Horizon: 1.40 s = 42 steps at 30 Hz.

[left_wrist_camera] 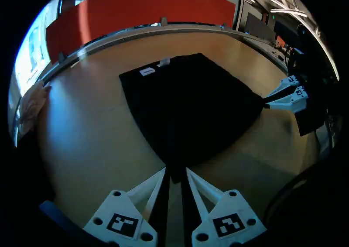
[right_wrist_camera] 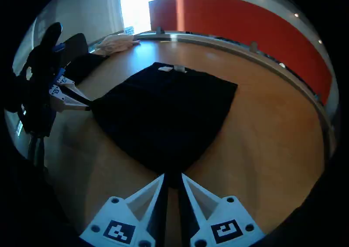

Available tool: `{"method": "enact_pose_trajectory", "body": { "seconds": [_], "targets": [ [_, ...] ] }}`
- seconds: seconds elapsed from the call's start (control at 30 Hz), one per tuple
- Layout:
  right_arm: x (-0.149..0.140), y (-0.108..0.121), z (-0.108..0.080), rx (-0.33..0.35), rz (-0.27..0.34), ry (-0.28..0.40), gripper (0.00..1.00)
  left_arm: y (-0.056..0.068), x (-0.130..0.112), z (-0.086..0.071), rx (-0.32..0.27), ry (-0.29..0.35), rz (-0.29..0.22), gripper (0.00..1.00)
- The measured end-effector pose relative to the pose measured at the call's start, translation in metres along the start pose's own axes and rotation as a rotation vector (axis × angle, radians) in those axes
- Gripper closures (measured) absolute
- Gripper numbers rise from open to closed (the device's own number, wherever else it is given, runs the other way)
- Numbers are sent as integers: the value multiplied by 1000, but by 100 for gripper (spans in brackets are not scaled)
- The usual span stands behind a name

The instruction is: Fold towel

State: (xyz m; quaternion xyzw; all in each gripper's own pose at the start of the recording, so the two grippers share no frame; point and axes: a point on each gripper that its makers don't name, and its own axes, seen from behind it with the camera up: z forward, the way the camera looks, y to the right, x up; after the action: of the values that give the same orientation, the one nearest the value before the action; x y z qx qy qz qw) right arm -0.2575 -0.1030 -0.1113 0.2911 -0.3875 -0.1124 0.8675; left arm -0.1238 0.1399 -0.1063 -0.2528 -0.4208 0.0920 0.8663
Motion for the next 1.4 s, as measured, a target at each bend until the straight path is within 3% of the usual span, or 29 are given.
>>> {"method": "enact_pose_trajectory", "body": {
  "seconds": [0.5,0.9,1.4],
  "targets": [
    [49,-10,-47,6,-22,92,87,4,31,-43,-9,34,-68,84],
    [75,-21,-85,22,-22,133,87,13,49,-79,-24,43,-87,84],
    [74,-35,-112,45,-25,117,87,22,56,-103,-50,40,-103,84]
  ]
}}
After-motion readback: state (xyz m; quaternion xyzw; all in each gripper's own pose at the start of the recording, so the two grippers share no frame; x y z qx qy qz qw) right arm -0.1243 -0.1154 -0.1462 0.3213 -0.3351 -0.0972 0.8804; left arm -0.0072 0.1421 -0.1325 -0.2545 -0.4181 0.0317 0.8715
